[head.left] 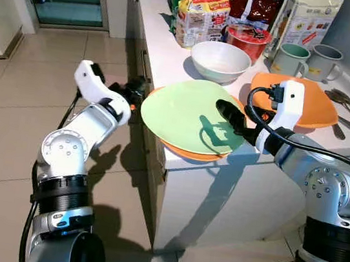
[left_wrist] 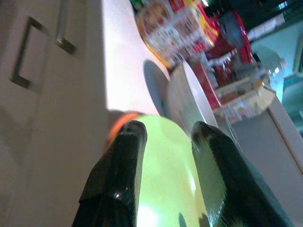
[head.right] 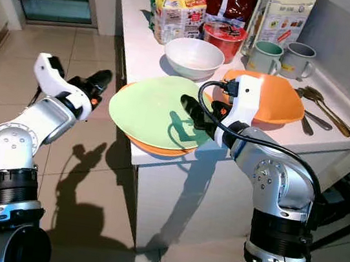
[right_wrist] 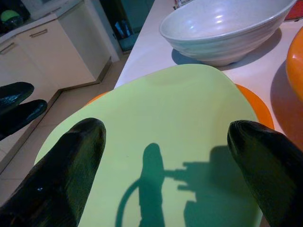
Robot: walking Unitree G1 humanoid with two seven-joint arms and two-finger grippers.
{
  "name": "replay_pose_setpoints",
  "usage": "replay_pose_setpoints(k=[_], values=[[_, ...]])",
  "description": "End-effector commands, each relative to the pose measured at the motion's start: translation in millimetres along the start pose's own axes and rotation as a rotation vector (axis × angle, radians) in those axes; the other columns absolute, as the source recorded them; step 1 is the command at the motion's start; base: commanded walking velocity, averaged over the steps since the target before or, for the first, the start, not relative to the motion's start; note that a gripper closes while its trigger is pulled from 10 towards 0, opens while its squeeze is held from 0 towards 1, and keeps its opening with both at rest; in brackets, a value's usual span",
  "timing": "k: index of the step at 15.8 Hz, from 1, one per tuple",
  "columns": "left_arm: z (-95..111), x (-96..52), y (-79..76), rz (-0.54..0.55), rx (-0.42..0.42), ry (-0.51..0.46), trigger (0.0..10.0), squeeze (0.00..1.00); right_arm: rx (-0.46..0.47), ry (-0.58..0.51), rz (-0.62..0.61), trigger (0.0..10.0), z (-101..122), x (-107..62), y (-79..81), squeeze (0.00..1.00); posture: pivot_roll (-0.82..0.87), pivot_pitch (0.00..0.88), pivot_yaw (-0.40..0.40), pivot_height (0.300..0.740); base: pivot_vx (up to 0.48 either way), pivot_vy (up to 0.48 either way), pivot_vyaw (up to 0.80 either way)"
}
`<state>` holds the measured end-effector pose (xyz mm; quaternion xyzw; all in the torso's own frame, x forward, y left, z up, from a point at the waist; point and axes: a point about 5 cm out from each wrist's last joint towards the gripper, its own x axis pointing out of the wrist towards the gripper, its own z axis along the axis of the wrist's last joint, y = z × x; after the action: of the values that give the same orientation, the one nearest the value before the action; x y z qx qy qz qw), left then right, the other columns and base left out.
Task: Setting the table
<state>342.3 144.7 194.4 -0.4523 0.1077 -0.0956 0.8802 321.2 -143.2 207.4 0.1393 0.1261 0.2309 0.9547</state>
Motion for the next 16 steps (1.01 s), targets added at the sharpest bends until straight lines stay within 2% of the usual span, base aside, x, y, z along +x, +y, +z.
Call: replay_pose_setpoints(k=[1, 4, 5, 6, 7, 9, 10, 11, 13, 16], values=[[-6.2, -0.5, -4.2, -0.027, 0.016, 0.026, 10.0, 0.0, -0.012, -0.013, 0.007, 10.0, 1.5, -2.9, 0.7, 0.0, 0.01, 0.0, 0.018, 0.74, 0.0, 0.0, 0.0], [-1.9, -4.6, 10.8, 0.051, 0.126, -0.018, 10.0, 0.0, -0.016, -0.017, 0.019, 10.0, 1.6, -4.5, 2.3, 0.0, 0.01, 0.0, 0.019, 0.74, 0.0, 0.0, 0.0], [5.7, -10.3, 23.9, 0.118, 0.248, -0.041, 10.0, 0.0, -0.02, -0.011, 0.035, 10.0, 0.0, -6.7, 3.3, 0.0, 0.01, 0.0, 0.019, 0.74, 0.0, 0.0, 0.0], [10.3, -15.2, 32.2, 0.148, 0.291, -0.038, 10.0, 0.0, -0.027, -0.006, 0.044, 10.0, -1.2, -8.7, 3.6, 0.0, 0.01, 0.0, 0.019, 0.74, 0.0, 0.0, 0.0], [14.9, -23.9, 37.9, 0.137, 0.321, -0.021, 10.0, 0.0, -0.118, 0.025, 0.04, 10.0, -5.6, -10.7, 2.2, 0.0, 0.01, 0.0, 0.015, 0.74, 0.0, 0.0, 0.0], [16.0, -28.3, 39.9, 0.125, 0.345, -0.011, 10.0, 0.0, -0.224, 0.057, 0.022, 10.0, -14.1, -7.0, 0.9, 0.0, 0.01, 0.0, 0.01, 0.74, 0.0, 0.0, 0.0], [15.9, -28.9, 46.0, 0.163, 0.382, -0.016, 10.0, 0.0, -0.279, 0.066, -0.009, 10.0, -19.9, -1.3, -1.7, 0.0, 0.02, 0.0, 0.005, 0.74, 0.0, 0.0, 0.0], [15.2, -28.3, 50.5, 0.196, 0.397, -0.026, 10.0, 0.0, -0.289, 0.059, -0.019, 10.0, -21.1, 2.9, -1.9, 0.0, 0.02, 0.0, 0.001, 0.74, 0.0, 0.0, 0.0], [13.7, -26.6, 55.1, 0.23, 0.375, -0.047, 10.0, 0.0, -0.281, 0.02, -0.015, 10.0, -15.9, 8.4, 0.6, 0.0, 0.02, 0.0, -0.002, 0.74, 0.0, 0.0, 0.0], [4.9, -20.9, 66.1, 0.296, 0.419, -0.03, 10.0, 0.0, -0.301, -0.008, -0.034, 10.0, -13.2, 14.0, -2.5, 0.0, 0.02, 0.0, -0.003, 0.74, 0.0, 0.0, 0.0]])
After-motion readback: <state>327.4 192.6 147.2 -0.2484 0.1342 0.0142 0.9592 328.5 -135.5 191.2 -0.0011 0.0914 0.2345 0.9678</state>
